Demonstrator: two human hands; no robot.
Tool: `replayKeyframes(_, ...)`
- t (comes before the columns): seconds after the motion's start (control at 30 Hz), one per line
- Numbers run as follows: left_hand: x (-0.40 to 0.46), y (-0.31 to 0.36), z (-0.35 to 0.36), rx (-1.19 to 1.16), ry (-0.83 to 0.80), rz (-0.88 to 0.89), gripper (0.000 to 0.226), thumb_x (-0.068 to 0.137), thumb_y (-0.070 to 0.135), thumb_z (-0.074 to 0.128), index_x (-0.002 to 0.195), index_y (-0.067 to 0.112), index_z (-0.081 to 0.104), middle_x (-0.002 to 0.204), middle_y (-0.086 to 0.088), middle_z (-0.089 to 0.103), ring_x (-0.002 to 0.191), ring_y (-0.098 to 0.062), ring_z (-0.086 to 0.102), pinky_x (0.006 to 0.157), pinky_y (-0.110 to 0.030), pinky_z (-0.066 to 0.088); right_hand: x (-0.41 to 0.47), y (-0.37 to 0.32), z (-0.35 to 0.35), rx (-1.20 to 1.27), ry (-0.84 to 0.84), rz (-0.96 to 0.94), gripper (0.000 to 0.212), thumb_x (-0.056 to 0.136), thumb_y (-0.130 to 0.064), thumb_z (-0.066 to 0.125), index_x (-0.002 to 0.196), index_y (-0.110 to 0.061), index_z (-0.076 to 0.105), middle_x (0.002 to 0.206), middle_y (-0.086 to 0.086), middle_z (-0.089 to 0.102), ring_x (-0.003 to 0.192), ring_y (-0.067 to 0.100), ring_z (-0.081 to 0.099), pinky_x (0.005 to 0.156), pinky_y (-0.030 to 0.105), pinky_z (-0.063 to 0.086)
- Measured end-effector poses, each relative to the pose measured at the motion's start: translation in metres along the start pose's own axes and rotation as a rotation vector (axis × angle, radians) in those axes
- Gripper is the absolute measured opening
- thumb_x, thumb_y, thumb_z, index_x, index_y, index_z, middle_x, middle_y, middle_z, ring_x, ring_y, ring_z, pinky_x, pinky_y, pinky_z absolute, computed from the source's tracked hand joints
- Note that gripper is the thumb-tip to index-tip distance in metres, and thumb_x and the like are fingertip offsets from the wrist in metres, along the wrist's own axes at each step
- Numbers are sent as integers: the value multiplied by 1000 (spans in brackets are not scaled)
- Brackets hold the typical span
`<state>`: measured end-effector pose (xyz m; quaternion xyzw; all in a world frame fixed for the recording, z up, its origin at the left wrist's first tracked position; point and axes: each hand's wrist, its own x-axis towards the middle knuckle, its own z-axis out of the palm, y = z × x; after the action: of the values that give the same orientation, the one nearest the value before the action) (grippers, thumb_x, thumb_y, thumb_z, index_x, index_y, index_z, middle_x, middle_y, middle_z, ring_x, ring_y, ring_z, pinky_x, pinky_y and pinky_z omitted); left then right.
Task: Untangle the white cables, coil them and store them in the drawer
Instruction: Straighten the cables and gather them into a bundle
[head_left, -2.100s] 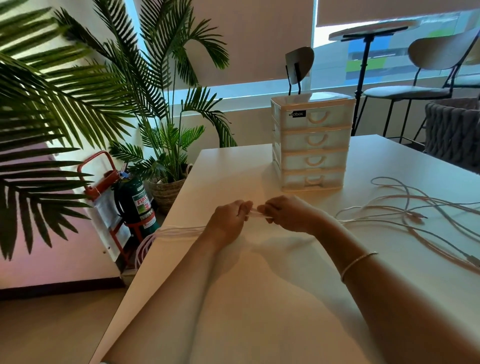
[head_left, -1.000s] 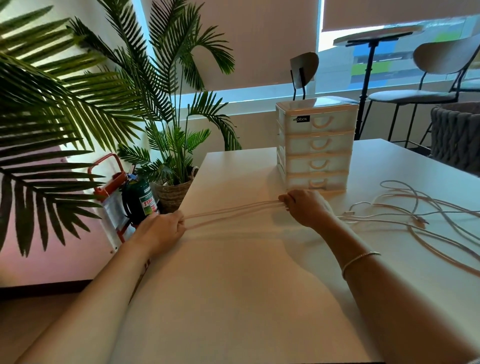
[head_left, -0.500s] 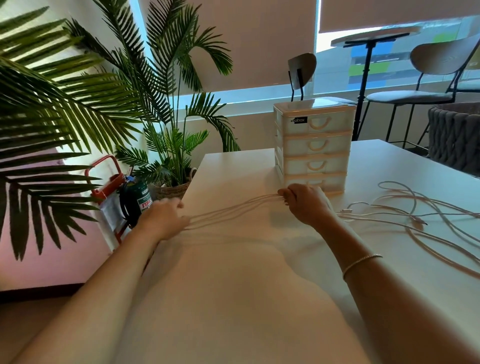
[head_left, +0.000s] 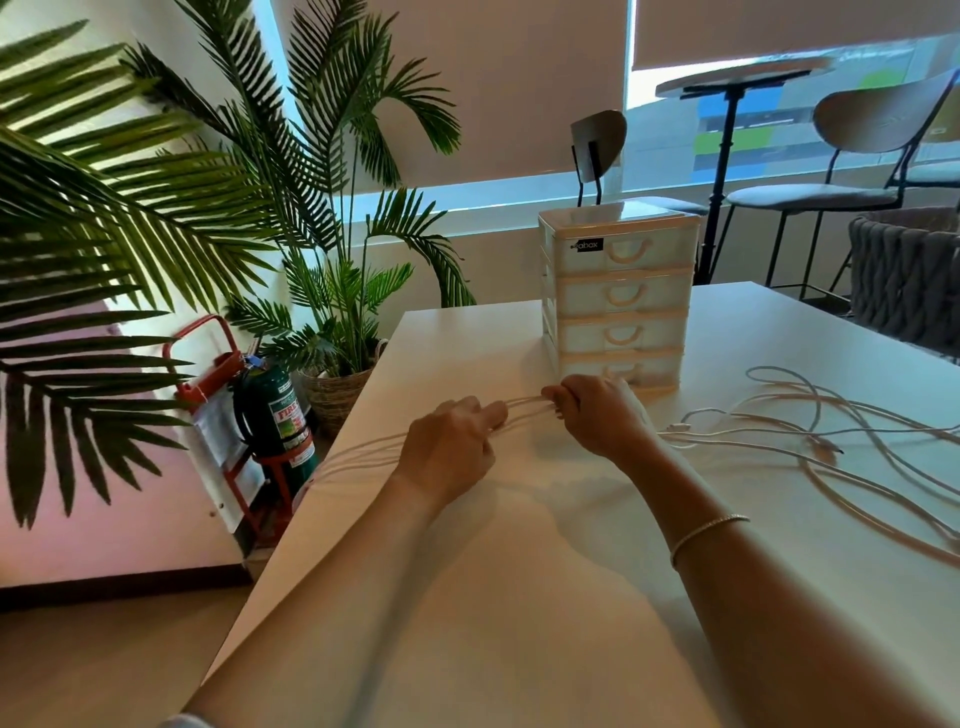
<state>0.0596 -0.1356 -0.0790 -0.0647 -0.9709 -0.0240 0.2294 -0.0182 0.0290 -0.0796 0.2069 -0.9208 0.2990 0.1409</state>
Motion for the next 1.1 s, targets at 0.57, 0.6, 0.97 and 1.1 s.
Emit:
replayKeyframes(0.57,-36,-73,2,246,-148,-169,44,94,14,37,136,27,47,125,-4,61,107,-27,60,86,-34,47,-4,-3,-5,7,-10,51,38,95,-38,43,91,-11,68,91,11,68,82,28,61,77,39,52)
replayKeyframes(0.6,-41,-80,0,254,-157,-203,44,94,14,37,136,26,46,126,-4,60,109,-28,59,88,-35,47,-4,-3,-5,1,-9,57,38,95,-39,42,92,-11,68,92,11,68,83,28,61,77,40,51)
replayKeyframes(0.97,-71,-144,-21,445,-176,-504,30,96,19,38,121,26,55,107,-6,65,95,-23,62,73,-33,50,-4,-3,-11,25,13,82,36,95,-36,45,92,-9,68,93,13,68,88,31,61,80,41,50)
replayKeyframes(1.1,-49,-129,-29,488,-324,-612,26,92,16,47,117,15,55,113,-8,59,105,-23,55,79,-32,49,-4,-6,-13,62,23,69,35,94,-35,47,87,-7,68,90,13,69,86,30,61,79,40,50)
